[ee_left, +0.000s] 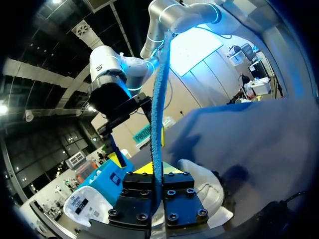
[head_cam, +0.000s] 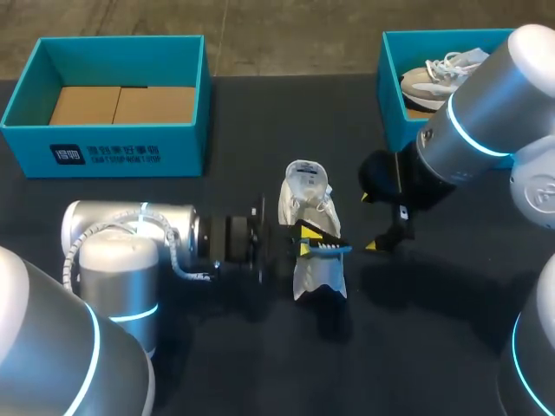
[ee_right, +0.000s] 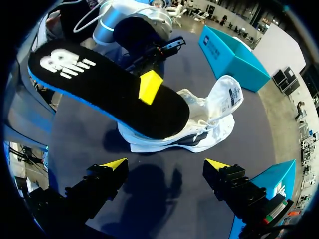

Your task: Take the shoe out of the shoebox, open the shoe tongue, remove and reinsert the insole, then place the shoe into the shoebox

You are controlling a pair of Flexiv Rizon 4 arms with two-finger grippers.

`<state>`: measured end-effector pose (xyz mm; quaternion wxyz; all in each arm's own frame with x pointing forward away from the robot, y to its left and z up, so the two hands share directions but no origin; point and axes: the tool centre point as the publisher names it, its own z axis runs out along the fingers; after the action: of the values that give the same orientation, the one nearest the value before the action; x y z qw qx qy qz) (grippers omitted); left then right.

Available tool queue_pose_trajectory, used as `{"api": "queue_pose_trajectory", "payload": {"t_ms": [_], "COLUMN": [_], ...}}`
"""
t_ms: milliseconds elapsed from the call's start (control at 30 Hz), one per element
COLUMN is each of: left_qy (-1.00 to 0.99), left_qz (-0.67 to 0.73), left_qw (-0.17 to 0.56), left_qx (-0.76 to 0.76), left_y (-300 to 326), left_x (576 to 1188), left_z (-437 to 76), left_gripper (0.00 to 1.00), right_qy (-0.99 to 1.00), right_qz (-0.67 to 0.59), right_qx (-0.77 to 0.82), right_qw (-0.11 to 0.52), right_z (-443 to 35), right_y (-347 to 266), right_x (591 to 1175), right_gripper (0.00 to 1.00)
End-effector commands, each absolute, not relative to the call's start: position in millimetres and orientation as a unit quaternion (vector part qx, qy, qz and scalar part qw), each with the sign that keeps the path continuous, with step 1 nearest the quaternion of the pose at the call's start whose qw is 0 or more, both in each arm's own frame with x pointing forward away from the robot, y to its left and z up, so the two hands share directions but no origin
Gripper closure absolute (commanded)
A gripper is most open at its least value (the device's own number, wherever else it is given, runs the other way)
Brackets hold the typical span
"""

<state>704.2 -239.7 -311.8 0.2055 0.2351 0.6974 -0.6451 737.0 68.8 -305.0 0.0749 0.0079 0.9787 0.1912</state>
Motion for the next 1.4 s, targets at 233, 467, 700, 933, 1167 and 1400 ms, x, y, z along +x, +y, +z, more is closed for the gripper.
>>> {"api": "queue_pose_trajectory", "payload": {"t_ms": [233,467,700,933,1167,1400], "left_qy": [0.699,0.701,0.702,0.705,0.696,0.692], "left_qz": [-0.647,-0.641,-0.640,-0.635,-0.641,-0.643], "left_qw": [0.200,0.202,0.204,0.210,0.221,0.226], "left_qx": [0.229,0.240,0.237,0.235,0.238,0.237], "left_y": [-240,-240,-241,-240,-239,-234], "left_x": [705,715,723,725,718,709], "left_z": [-323,-332,-339,-338,-324,-314], "left_gripper": [1.00,1.00,1.00,1.00,0.72,0.80], "right_qy": [0.979,0.979,0.979,0.979,0.979,0.979], "right_qz": [0.191,0.191,0.191,0.191,0.191,0.191], "right_qx": [0.008,0.008,0.008,0.008,0.008,0.008], "right_qw": [0.076,0.076,0.076,0.076,0.076,0.076], "right_z": [-306,-306,-306,-306,-306,-306], "right_y": [69,69,69,69,69,69], "right_x": [737,737,737,737,737,737], "right_gripper": [0.00,0.00,0.00,0.00,0.00,0.00]}}
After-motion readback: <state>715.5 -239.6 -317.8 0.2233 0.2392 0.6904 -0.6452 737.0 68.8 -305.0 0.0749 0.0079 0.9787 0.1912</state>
